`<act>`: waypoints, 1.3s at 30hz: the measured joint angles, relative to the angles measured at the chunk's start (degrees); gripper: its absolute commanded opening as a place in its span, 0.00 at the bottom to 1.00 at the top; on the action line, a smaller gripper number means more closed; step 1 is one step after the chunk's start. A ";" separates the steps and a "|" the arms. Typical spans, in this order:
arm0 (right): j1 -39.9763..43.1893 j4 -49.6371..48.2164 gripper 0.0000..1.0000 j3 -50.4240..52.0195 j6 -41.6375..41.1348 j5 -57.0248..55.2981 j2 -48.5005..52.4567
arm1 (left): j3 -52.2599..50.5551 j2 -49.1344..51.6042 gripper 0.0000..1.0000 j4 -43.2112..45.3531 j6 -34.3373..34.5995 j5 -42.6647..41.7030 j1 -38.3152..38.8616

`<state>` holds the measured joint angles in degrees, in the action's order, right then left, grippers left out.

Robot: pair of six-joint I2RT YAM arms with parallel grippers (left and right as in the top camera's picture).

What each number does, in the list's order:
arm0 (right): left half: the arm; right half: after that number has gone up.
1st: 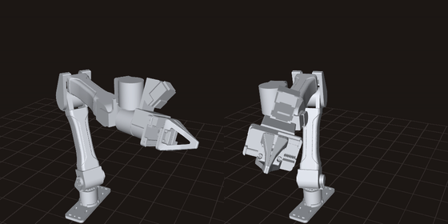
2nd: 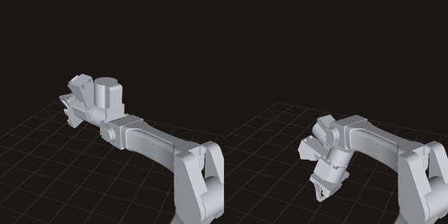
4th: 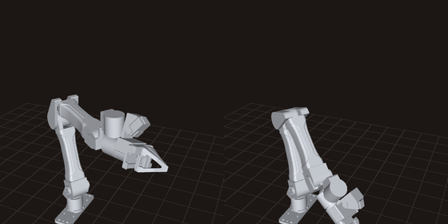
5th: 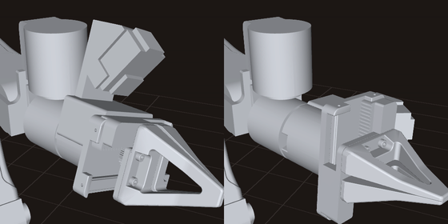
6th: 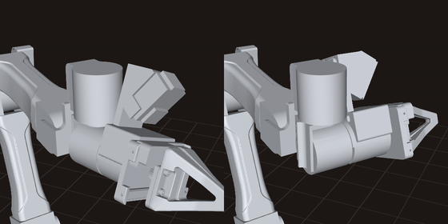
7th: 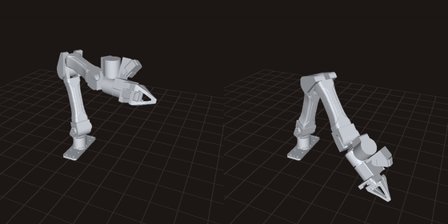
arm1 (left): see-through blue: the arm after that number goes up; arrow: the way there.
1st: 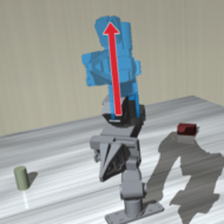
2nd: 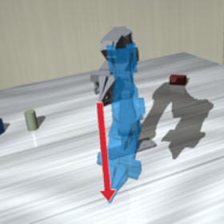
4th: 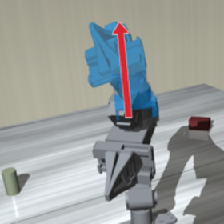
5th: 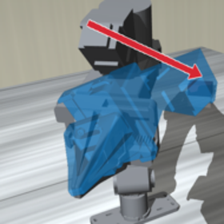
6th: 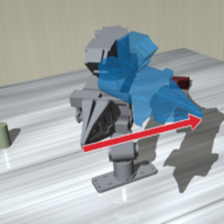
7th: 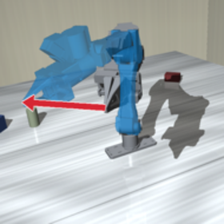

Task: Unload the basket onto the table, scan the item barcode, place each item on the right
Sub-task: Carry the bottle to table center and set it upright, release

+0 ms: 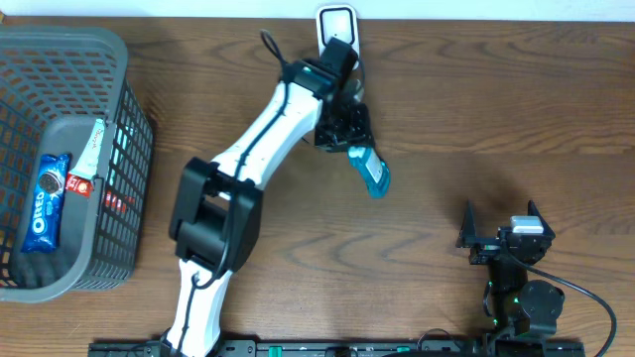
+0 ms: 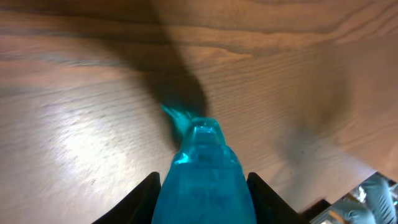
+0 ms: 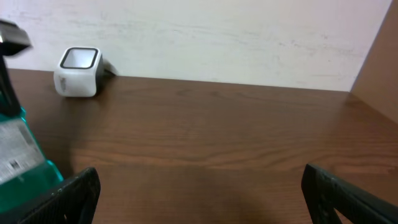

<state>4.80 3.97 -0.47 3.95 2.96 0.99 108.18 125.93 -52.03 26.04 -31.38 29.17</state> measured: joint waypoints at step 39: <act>0.00 0.00 0.99 0.00 0.00 0.02 0.00 | 2.08 1.90 0.98 -6.71 -3.74 31.98 1.44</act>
<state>4.80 3.97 -0.47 3.95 2.98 0.99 110.26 127.83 -58.74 22.31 0.60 30.61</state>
